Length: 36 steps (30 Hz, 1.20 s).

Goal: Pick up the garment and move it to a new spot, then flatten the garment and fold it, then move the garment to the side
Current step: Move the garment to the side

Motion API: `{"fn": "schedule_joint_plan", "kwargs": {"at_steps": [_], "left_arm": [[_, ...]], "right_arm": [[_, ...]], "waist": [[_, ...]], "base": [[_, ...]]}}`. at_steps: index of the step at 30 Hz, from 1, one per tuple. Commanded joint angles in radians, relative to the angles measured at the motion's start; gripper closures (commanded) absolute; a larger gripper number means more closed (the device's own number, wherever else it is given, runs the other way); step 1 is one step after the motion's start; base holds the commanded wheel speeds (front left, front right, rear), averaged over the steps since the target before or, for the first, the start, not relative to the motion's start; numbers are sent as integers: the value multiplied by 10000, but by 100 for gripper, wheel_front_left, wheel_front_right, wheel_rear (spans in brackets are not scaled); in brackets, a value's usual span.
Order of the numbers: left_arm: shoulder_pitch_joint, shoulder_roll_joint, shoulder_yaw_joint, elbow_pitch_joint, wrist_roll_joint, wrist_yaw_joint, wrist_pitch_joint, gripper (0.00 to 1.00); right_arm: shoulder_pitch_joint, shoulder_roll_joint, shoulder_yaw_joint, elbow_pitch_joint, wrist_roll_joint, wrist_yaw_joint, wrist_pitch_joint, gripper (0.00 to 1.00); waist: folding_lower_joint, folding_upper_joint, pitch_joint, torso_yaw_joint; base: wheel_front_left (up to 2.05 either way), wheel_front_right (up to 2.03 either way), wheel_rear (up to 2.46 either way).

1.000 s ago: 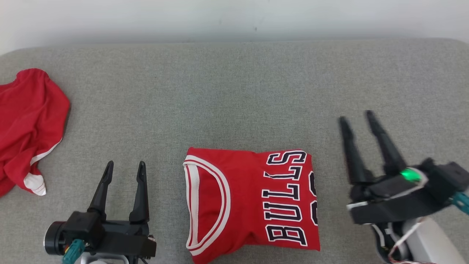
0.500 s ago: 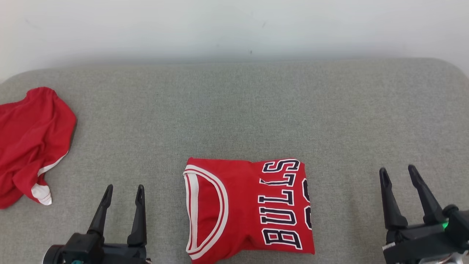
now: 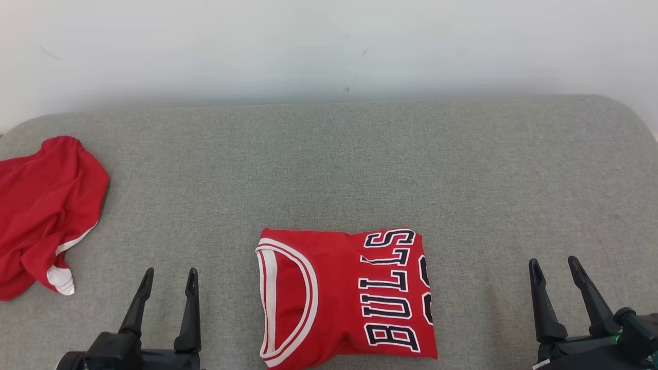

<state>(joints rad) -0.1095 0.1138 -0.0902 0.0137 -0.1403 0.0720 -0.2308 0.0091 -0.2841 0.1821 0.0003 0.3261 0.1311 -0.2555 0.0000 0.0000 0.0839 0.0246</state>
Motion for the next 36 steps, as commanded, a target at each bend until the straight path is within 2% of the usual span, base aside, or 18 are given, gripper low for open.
{"fn": "schedule_joint_plan", "kwargs": {"at_steps": [1, 9, 14, 20, 26, 30, 31, 34, 36], "left_arm": [[-16, 65, -9, -7, 5, 8, -26, 0], [-296, 84, -111, 54, 10, 28, -49, 0], [-407, -85, -300, 96, -55, 93, -103, 0], [-601, -321, -620, 285, -212, 152, -238, 0], [-833, -450, -874, 520, -349, 114, -311, 0], [-990, -502, -971, 614, -338, 132, -332, 0], [-1009, -514, -977, 590, -322, 147, -335, 0], [-995, -532, -946, 510, -333, 168, -338, 0], [-961, -541, -923, 451, -308, 213, -339, 0]], "right_arm": [[-14, -41, -6, 20, -61, -7, -22, 0], [-190, -212, 87, 3, -157, -7, 436, 0], [-393, -614, 952, 257, -251, -7, 1031, 0], [-691, -929, 2003, 935, 2, -7, 1407, 0], [-1154, -1113, 2508, 1746, 278, -7, 1725, 0], [-1186, -1157, 2634, 2378, 570, -7, 2679, 0], [-1176, -1149, 2766, 2502, 708, -7, 3019, 33], [-1124, -1146, 2960, 2533, 971, 0, 3547, 100], [-1172, -1198, 2896, 2420, 1029, -2, 3620, 100]], "waist": [[0, 0, 9, 6], [0, 0, 226, 323], [0, 0, 540, 885], [0, 0, 916, 1699], [0, 0, 1155, 2280], [0, 0, 1209, 2498], [0, 0, 1213, 2520], [0, 0, 1225, 2519], [0, 0, 1236, 2452]], "base": [[0, 0, 0], [0, 0, 0], [0, 0, 0], [0, 0, 0], [0, 0, 0], [0, 0, 0], [0, 0, 0], [0, 0, 0], [0, 0, 0]]}}
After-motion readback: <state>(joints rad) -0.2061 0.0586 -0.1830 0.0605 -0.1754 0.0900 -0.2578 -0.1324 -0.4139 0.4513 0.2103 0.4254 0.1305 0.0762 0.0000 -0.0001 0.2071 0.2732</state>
